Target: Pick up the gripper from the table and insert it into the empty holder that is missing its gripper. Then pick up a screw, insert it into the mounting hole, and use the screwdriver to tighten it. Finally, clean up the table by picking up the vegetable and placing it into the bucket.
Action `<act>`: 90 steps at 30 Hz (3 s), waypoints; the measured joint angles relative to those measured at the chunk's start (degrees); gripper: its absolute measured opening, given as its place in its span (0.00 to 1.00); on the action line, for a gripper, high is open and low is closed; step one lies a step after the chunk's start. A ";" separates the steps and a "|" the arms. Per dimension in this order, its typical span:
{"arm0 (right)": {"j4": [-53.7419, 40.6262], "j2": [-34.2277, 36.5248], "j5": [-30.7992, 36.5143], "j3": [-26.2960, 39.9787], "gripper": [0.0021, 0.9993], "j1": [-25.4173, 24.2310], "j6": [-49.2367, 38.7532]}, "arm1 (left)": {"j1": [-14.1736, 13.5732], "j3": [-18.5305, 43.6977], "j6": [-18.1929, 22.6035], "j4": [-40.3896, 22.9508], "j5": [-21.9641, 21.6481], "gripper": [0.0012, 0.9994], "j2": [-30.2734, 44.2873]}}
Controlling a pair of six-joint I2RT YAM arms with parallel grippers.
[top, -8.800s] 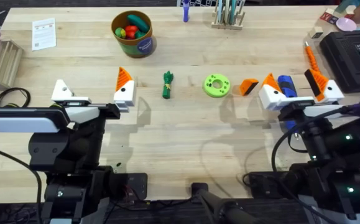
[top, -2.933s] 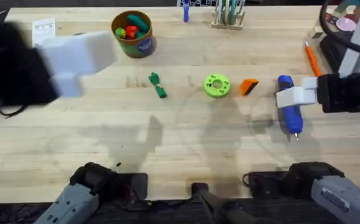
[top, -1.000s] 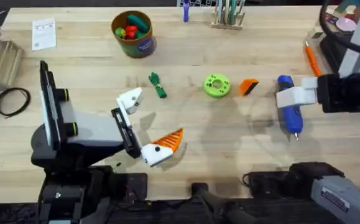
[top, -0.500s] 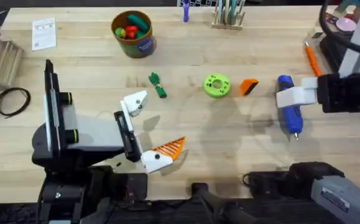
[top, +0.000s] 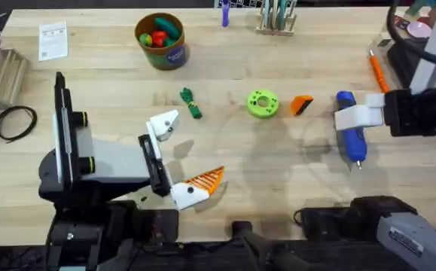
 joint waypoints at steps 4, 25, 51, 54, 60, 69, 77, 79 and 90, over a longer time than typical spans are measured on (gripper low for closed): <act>0.00 0.00 0.00 0.00 0.99 0.00 -0.01 | 0.00 0.00 0.00 0.00 0.01 0.99 0.00; 0.00 0.00 -0.15 0.00 0.99 0.00 -0.01 | 0.00 0.00 0.02 -0.02 0.02 0.99 0.02; -1.40 24.93 -0.20 20.33 0.99 5.23 0.84 | 0.00 0.00 0.02 -0.09 0.46 0.99 0.02; -1.14 27.83 -0.18 20.76 0.99 6.01 0.84 | 0.00 0.00 0.02 -0.09 0.50 0.99 0.02; -0.25 32.75 -0.20 20.76 0.99 7.80 0.84 | 0.00 0.00 0.02 -0.11 0.63 0.99 0.02; 4.20 38.16 -0.17 20.68 0.99 8.26 0.84 | 0.00 0.00 0.02 -0.11 0.63 0.99 0.01; 9.43 38.53 -0.17 15.26 0.99 8.41 0.84 | 0.00 0.00 0.02 -0.11 0.63 0.99 0.02; 10.23 38.53 -0.17 13.88 0.99 8.58 0.84 | 0.00 0.00 0.02 -0.11 0.63 0.99 0.00; 12.33 41.39 0.28 12.98 0.88 11.11 0.84 | 0.00 0.00 0.02 -0.11 0.66 0.99 0.00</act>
